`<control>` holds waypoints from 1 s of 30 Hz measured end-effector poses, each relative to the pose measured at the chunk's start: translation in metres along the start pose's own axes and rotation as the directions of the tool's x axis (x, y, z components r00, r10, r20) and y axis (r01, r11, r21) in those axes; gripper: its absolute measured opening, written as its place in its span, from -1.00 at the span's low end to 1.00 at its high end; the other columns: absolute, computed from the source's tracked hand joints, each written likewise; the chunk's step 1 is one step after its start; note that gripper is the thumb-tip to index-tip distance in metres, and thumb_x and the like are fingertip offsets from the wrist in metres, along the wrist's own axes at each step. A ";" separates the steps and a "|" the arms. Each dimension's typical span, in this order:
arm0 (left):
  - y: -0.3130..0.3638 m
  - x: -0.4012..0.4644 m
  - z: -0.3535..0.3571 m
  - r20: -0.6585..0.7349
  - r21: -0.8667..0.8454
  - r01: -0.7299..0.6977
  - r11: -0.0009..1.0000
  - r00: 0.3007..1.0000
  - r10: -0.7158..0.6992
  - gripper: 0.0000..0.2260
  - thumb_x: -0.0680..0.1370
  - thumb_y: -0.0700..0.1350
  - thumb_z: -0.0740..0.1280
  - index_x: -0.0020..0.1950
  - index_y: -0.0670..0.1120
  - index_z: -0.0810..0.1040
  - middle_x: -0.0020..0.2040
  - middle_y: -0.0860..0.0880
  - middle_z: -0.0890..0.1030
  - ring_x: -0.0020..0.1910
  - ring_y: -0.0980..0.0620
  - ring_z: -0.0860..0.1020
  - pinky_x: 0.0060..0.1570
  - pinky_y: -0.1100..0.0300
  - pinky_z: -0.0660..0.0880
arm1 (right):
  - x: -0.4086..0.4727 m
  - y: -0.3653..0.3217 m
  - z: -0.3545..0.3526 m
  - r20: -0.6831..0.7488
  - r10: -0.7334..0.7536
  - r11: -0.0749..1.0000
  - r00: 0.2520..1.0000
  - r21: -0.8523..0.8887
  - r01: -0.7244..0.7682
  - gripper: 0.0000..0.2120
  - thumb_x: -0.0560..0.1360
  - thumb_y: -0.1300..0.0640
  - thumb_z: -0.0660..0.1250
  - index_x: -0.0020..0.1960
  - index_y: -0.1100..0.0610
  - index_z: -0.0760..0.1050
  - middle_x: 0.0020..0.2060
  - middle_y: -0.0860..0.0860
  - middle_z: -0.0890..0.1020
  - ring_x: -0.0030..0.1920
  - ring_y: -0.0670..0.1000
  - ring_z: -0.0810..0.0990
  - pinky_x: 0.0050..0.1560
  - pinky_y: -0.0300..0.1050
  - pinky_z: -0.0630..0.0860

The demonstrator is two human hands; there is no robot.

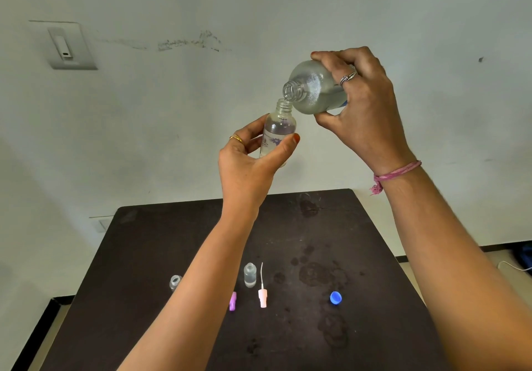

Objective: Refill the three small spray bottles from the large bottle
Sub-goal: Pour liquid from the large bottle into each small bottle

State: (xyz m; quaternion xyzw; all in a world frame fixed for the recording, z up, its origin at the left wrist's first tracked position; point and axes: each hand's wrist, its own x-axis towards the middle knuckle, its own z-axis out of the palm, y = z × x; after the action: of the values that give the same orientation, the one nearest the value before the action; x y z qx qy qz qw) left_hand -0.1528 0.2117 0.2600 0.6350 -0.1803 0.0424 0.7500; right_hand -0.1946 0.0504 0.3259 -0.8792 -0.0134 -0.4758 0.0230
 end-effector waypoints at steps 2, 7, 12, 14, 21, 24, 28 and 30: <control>0.000 0.000 0.000 0.001 -0.001 -0.001 1.000 1.000 0.001 -0.56 0.38 -0.03 0.57 0.23 -0.04 0.62 0.09 0.03 0.69 0.11 0.00 0.62 0.05 -0.04 0.63 | 0.000 0.000 0.000 -0.001 0.000 1.000 1.000 0.000 0.000 -0.32 0.28 0.22 0.56 0.36 0.10 0.44 0.18 0.16 0.50 0.18 0.15 0.49 0.06 -0.07 0.52; 0.001 0.000 0.001 0.000 0.008 -0.003 1.000 1.000 0.003 -0.57 0.39 -0.02 0.56 0.23 -0.04 0.62 0.09 0.05 0.69 0.11 0.03 0.63 0.07 0.12 0.63 | 0.000 0.000 0.000 0.002 0.005 1.000 1.000 0.004 -0.005 -0.31 0.27 0.22 0.56 0.36 0.09 0.44 0.18 0.15 0.50 0.17 0.15 0.49 0.05 -0.07 0.52; 0.000 0.002 0.000 0.004 -0.014 0.003 1.000 1.000 -0.003 -0.57 0.38 -0.03 0.58 0.22 -0.04 0.63 0.08 0.04 0.69 0.11 0.00 0.62 0.06 0.02 0.63 | 0.001 0.001 0.000 0.003 0.011 1.000 1.000 0.003 -0.011 -0.33 0.28 0.23 0.55 0.36 0.10 0.45 0.18 0.14 0.51 0.17 0.13 0.49 0.08 -0.15 0.45; 0.000 0.002 0.000 0.000 -0.014 0.002 1.000 1.000 -0.002 -0.57 0.38 -0.04 0.58 0.22 -0.04 0.63 0.08 0.04 0.69 0.11 -0.01 0.62 0.06 0.05 0.63 | 0.001 0.000 0.000 0.005 0.010 1.000 1.000 0.001 -0.010 -0.33 0.28 0.23 0.55 0.36 0.10 0.44 0.18 0.15 0.51 0.17 0.14 0.49 0.08 -0.15 0.45; -0.001 0.003 0.000 -0.003 -0.005 -0.002 1.000 1.000 0.002 -0.57 0.38 -0.03 0.57 0.23 -0.03 0.62 0.09 0.03 0.69 0.11 0.00 0.63 0.06 -0.01 0.63 | 0.002 0.000 0.002 0.009 0.009 1.000 1.000 0.001 -0.009 -0.33 0.29 0.21 0.55 0.37 0.10 0.44 0.19 0.15 0.50 0.18 0.13 0.48 0.09 -0.13 0.47; -0.001 0.003 0.000 -0.007 -0.001 0.001 1.000 1.000 -0.001 -0.56 0.38 -0.02 0.57 0.23 -0.03 0.62 0.09 0.05 0.69 0.11 0.02 0.62 0.08 0.05 0.63 | 0.002 -0.001 0.002 0.006 0.007 1.000 1.000 0.001 -0.007 -0.32 0.28 0.21 0.56 0.37 0.10 0.44 0.19 0.15 0.50 0.18 0.14 0.48 0.09 -0.11 0.49; -0.001 0.003 -0.001 -0.003 -0.010 0.003 1.000 1.000 -0.003 -0.57 0.38 -0.03 0.57 0.22 -0.03 0.62 0.09 0.05 0.69 0.11 0.02 0.62 0.06 0.07 0.63 | 0.002 -0.001 0.002 0.001 0.006 1.000 1.000 0.004 -0.006 -0.33 0.28 0.22 0.56 0.36 0.10 0.44 0.19 0.15 0.50 0.18 0.14 0.49 0.08 -0.10 0.50; 0.000 0.003 -0.001 -0.003 -0.012 0.000 1.000 1.000 0.000 -0.57 0.38 -0.03 0.57 0.22 -0.03 0.63 0.09 0.05 0.69 0.11 0.03 0.63 0.04 0.10 0.63 | 0.002 -0.001 0.002 0.003 0.005 1.000 1.000 0.006 -0.005 -0.32 0.28 0.22 0.56 0.36 0.09 0.44 0.19 0.15 0.50 0.18 0.13 0.49 0.08 -0.11 0.49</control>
State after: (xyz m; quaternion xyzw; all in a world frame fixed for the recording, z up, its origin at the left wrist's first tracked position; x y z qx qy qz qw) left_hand -0.1501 0.2117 0.2604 0.6306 -0.1792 0.0423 0.7540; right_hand -0.1917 0.0513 0.3268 -0.8798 -0.0124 -0.4745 0.0267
